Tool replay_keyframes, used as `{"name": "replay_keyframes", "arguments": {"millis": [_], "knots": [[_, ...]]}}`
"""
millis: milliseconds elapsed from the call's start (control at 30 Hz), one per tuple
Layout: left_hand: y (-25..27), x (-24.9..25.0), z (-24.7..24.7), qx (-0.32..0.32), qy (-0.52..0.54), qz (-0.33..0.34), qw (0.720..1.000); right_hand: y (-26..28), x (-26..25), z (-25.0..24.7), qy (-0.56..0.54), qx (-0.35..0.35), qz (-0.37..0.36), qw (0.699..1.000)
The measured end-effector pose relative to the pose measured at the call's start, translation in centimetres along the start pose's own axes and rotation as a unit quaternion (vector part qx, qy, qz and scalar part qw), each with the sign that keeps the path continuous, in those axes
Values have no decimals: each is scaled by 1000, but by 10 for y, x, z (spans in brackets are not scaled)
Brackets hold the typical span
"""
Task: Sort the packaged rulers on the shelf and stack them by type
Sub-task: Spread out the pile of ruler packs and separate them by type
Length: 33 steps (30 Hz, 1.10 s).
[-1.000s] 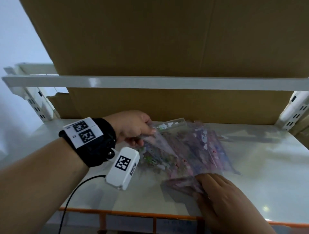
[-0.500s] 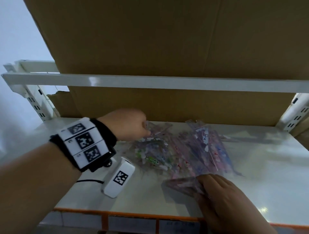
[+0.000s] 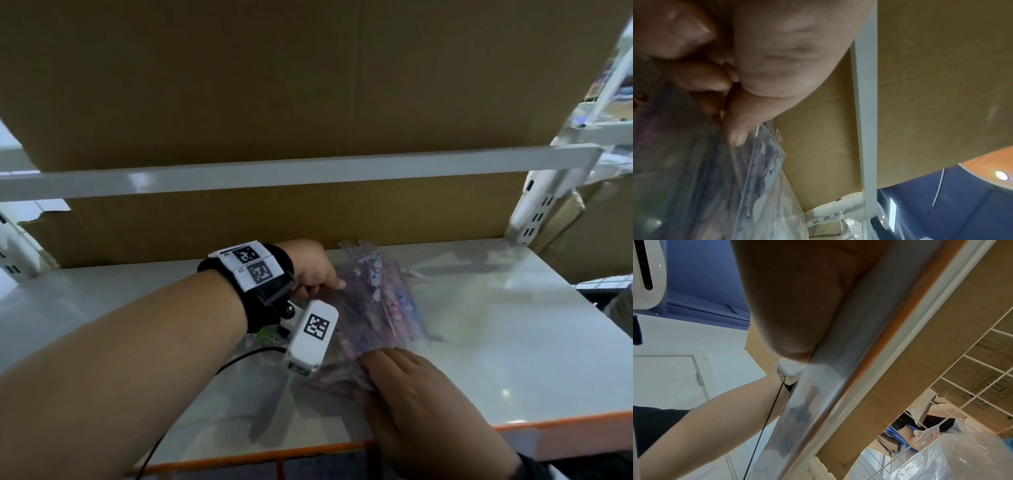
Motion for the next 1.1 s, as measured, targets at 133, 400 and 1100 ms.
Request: {"name": "replay_keyframes", "arguments": {"millis": [133, 400, 1100], "knots": [[9, 3, -2, -59, 75, 1, 995, 1, 1, -3, -15, -20, 13, 1000], [52, -37, -45, -40, 176, 58, 982, -1, 1, 0, -29, -54, 12, 998], [110, -107, -71, 215, -83, 144, 962, 2, 9, 7, -104, 40, 12, 994]]}}
Point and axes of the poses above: each hand's wrist, its own y-axis away from the middle knuckle, its own z-axis out of the palm, x = y × z, the point moved 5 cm from there along -y, towards the middle knuckle, and after that the axes turned 2 degrees about y, right-handed, at the moved point
